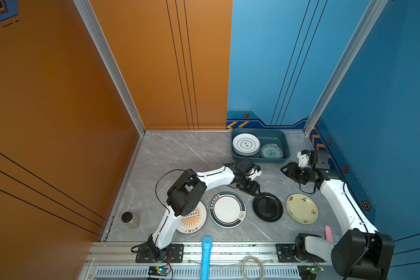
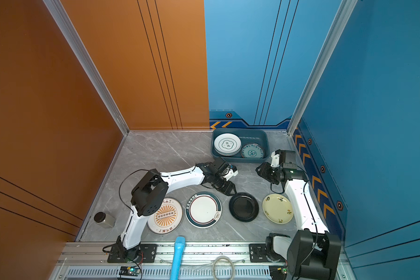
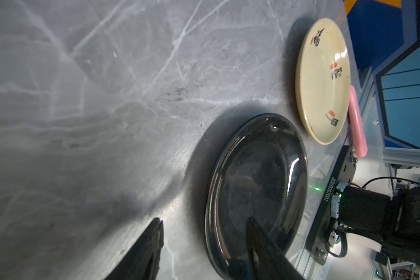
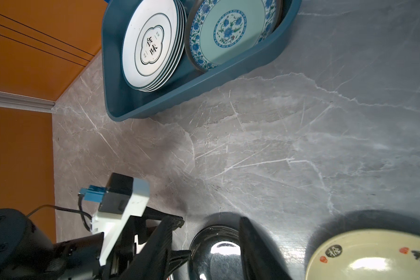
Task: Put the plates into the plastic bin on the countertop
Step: 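Reach the left gripper to the black plate while right gripper moves beside it, then grasp the rim of the black plate with the left gripper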
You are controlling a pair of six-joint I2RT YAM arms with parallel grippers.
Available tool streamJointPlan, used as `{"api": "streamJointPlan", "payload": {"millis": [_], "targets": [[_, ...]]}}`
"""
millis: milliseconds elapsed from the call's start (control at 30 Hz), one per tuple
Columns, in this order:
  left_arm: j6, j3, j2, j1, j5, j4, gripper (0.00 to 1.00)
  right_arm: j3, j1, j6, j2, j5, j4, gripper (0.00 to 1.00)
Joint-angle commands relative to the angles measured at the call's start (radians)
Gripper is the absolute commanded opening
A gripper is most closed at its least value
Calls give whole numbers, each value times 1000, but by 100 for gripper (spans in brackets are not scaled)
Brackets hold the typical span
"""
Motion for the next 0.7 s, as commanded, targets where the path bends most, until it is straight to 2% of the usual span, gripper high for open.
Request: {"api": "streamJointPlan", "payload": {"millis": [0,200,467,667], "targets": [[26,28,27,-14,33,-47,52,-18,-9,-16,-12,-23,16,48],[43,45,50,-28,32,-72,46,-26,-11,-13,-4,-30,26,47],[53,56,72,-36,35,-95,32,-26,-12,-9,-13,-26,23,47],[66,59,81,-41,29,-114,26,-23,-10,-4,-17,-26,20,47]]}}
